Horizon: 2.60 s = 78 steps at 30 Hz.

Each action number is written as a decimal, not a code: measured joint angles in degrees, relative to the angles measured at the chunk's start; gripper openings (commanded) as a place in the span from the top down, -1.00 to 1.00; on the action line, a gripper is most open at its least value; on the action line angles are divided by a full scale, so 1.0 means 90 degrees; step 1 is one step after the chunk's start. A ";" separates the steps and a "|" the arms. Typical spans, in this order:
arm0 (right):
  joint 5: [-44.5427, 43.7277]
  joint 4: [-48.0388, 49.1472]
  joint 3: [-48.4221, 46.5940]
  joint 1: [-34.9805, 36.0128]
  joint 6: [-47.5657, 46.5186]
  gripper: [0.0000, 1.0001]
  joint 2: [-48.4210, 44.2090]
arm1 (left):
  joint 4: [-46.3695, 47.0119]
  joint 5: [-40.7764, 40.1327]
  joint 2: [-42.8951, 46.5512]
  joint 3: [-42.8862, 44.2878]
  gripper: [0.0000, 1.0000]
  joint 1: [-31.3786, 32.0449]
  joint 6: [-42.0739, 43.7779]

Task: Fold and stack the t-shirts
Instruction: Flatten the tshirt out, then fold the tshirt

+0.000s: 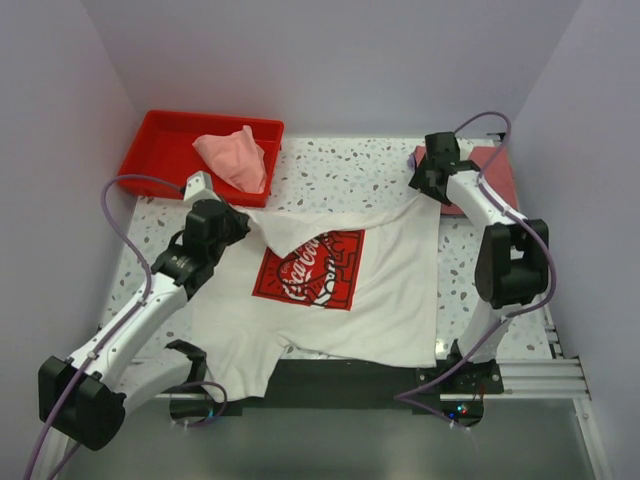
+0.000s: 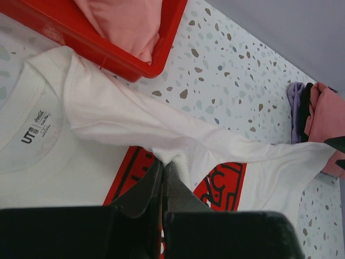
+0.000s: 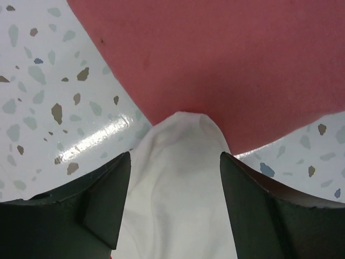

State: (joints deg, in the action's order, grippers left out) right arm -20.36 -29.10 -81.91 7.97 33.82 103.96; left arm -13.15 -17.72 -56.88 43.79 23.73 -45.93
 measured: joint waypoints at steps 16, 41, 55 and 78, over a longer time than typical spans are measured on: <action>-0.0192 -0.0202 -0.0554 -0.0066 0.0036 -0.10 0.0758 | 0.0274 -0.0017 -0.0534 0.0566 1.00 -0.0233 0.0245; -0.0155 -0.0090 -0.0474 -0.0214 -0.0095 1.00 0.0731 | 0.0427 -0.0418 -0.0974 0.1469 1.00 -0.0971 0.0583; -0.0032 -0.0041 -0.0041 -0.0214 -0.0408 1.00 -0.0192 | 0.0503 -0.0245 -0.1161 0.1513 1.00 -0.1319 0.0585; -0.0267 -0.0459 0.0556 -0.0214 -0.0707 1.00 -0.1056 | 0.0923 0.0767 -0.1957 0.1892 1.00 -0.1552 0.1234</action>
State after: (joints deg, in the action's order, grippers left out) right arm -22.76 -33.23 -76.90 6.04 27.46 94.45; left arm -4.84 -10.81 -74.50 60.82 9.76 -34.83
